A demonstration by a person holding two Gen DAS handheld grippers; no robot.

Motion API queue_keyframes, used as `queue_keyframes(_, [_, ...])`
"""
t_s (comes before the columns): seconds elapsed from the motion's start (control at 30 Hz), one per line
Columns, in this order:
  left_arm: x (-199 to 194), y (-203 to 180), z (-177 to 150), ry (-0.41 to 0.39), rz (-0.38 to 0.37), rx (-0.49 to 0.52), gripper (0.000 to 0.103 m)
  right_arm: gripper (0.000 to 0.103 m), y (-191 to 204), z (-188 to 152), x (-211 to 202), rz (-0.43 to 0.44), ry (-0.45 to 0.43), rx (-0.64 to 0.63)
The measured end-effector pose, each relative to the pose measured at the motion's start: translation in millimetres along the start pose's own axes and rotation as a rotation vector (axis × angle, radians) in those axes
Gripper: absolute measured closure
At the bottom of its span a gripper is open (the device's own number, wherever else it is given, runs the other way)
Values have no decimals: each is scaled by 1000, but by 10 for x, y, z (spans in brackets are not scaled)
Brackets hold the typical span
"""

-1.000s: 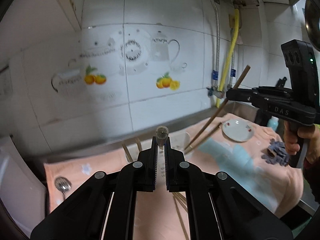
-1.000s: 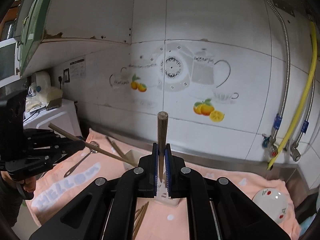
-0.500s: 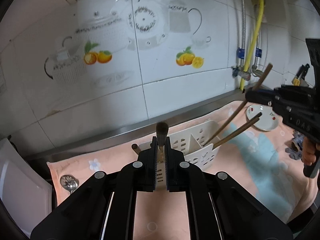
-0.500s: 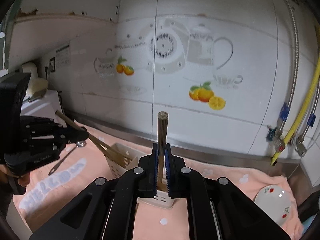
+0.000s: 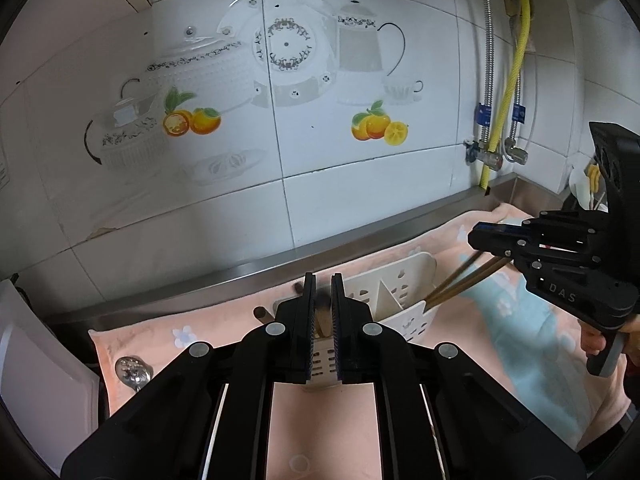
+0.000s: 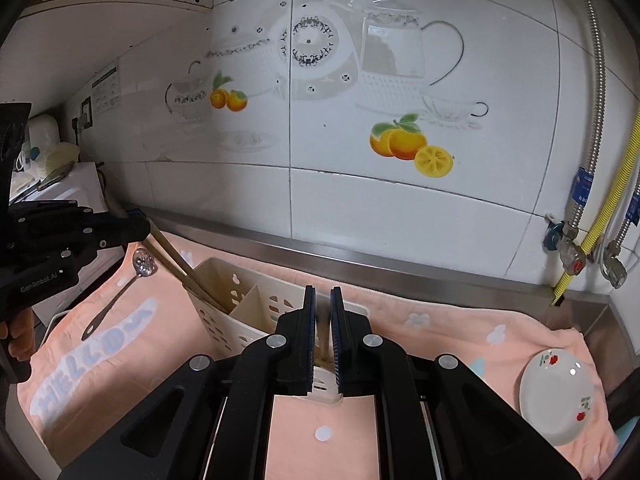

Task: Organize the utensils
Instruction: 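Open both tools and move them back over the loose chopsticks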

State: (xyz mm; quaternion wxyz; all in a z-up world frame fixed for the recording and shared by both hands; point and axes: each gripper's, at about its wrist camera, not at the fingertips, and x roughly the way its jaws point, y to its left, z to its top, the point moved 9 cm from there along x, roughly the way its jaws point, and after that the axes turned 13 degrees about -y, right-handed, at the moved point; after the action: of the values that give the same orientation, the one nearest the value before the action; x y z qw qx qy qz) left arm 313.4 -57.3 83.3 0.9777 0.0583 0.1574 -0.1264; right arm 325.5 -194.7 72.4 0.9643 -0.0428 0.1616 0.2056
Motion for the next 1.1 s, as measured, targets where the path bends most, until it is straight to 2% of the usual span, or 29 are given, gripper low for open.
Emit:
queue_keyframes(0.1, [-17, 2, 2, -6, 1, 0, 95, 92, -13, 32, -54, -2, -15, 2])
queue_keyframes(0.17, [-46, -1, 7, -11, -1, -3, 95, 86, -8, 68, -125, -3, -33, 3])
queue_keyframes(0.3, [-163, -14, 35, -34, -1, -7, 94, 85, 59, 86, -284, 9, -58, 1])
queue_keyframes(0.37, [-259, -16, 54, -54, 0, -12, 85, 81, 102, 54, -349, 19, -62, 3])
queue_keyframes(0.47, [-402, -32, 28, -72, -3, -13, 82, 80, 213, -83, -463, 38, -58, 0])
queue_keyframes(0.63, [-608, -59, -194, -68, -13, -25, 82, 80, 376, -428, -589, 60, -23, -4])
queue_keyframes(0.77, [-694, -94, -453, -41, -19, -45, 75, 80, 496, -762, -640, 80, 24, 11])
queue_keyframes(0.9, [-724, -129, -760, 2, -26, -64, 73, 80, 615, -1124, -677, 91, 81, 26])
queue_keyframes(1.0, [-732, -133, -997, 34, -28, -94, 68, 80, 699, -1363, -704, 102, 119, 35])
queue_keyframes(1.1, [-742, -131, -1240, 69, -26, -117, 67, 80, 772, -1580, -729, 116, 154, 61])
